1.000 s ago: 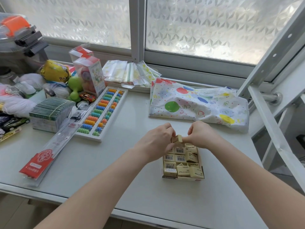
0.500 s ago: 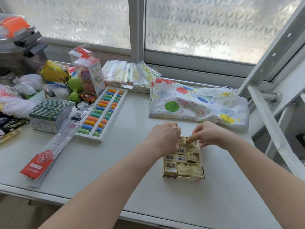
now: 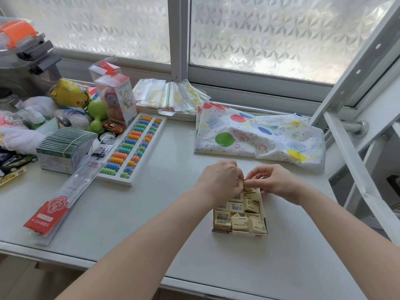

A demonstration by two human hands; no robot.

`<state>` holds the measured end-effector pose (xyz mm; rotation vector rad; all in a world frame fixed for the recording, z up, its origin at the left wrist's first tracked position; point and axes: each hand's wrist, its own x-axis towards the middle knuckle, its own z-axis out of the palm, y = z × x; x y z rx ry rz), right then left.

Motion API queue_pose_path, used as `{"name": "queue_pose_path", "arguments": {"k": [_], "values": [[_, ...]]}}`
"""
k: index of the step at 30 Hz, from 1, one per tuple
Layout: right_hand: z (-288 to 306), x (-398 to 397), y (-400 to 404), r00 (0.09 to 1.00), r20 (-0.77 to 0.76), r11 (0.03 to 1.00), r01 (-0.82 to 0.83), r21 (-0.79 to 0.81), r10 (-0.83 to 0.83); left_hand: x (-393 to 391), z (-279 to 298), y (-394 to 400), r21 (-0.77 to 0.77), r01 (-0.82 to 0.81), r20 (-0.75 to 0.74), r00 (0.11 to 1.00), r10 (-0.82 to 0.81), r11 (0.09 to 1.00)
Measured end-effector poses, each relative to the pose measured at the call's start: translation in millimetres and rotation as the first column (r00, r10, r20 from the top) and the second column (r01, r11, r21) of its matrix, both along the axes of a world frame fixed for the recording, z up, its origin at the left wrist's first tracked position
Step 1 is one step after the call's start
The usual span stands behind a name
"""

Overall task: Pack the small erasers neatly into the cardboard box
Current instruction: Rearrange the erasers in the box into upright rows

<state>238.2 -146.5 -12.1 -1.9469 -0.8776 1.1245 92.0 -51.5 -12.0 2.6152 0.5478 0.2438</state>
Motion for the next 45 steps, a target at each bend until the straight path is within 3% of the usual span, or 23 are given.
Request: {"name": "queue_pose_path", "arguments": {"k": [4,11,17,22,28,32,35,37,40,45], "values": [[-1.4,1.8,-3.8,1.0,-0.019,1.0,-0.003,0.027,0.004,-1.3,-2.8,1.8,-0.087,-0.028,0.003,1.0,0.029,0.996],[-3.3,-0.3,-8.4,0.999,0.047,0.997,0.007,0.077,-0.011,-8.0,-14.8,3.5,-0.059,0.041,-0.052,0.998,-0.044,0.997],[-2.4,-4.0,-2.4,0.992,0.124,0.999,0.024,0.038,-0.028,-7.2,-18.9,-1.2,-0.279,-0.111,0.118,0.982,0.149,0.954],[-6.0,-11.1,6.0,0.97,0.245,1.0,0.013,-0.005,-0.011,-9.0,-21.7,0.0,-0.286,-0.173,0.173,0.958,0.229,0.943],[6.1,0.2,2.5,0.984,0.157,0.994,-0.07,-0.083,0.083,-16.5,-22.2,18.0,-0.397,-0.105,0.114,0.98,0.163,0.912],[11.7,-2.4,1.7,0.966,0.237,0.992,-0.075,-0.105,0.098,-17.9,-21.8,23.2,-0.38,-0.078,0.088,0.989,0.12,0.922],[27.7,-4.0,-5.4,0.892,0.41,0.979,-0.145,-0.141,0.191,-19.1,-19.8,27.6,-0.337,-0.056,0.04,0.997,0.073,0.94],[34.7,-6.4,-10.8,0.747,0.581,0.945,-0.225,-0.237,0.324,-20.1,-18.4,30.4,-0.327,-0.053,0.027,0.997,0.065,0.943],[35.3,-16.3,-12.2,0.579,0.67,0.886,-0.286,-0.366,0.464,-22.5,-16.0,28.6,-0.292,-0.05,0.032,0.998,0.063,0.955],[33.8,-24.1,-8.1,0.527,0.686,0.864,-0.267,-0.427,0.502,-25.3,-13.7,25.1,-0.247,-0.042,0.04,0.998,0.053,0.968]]}}
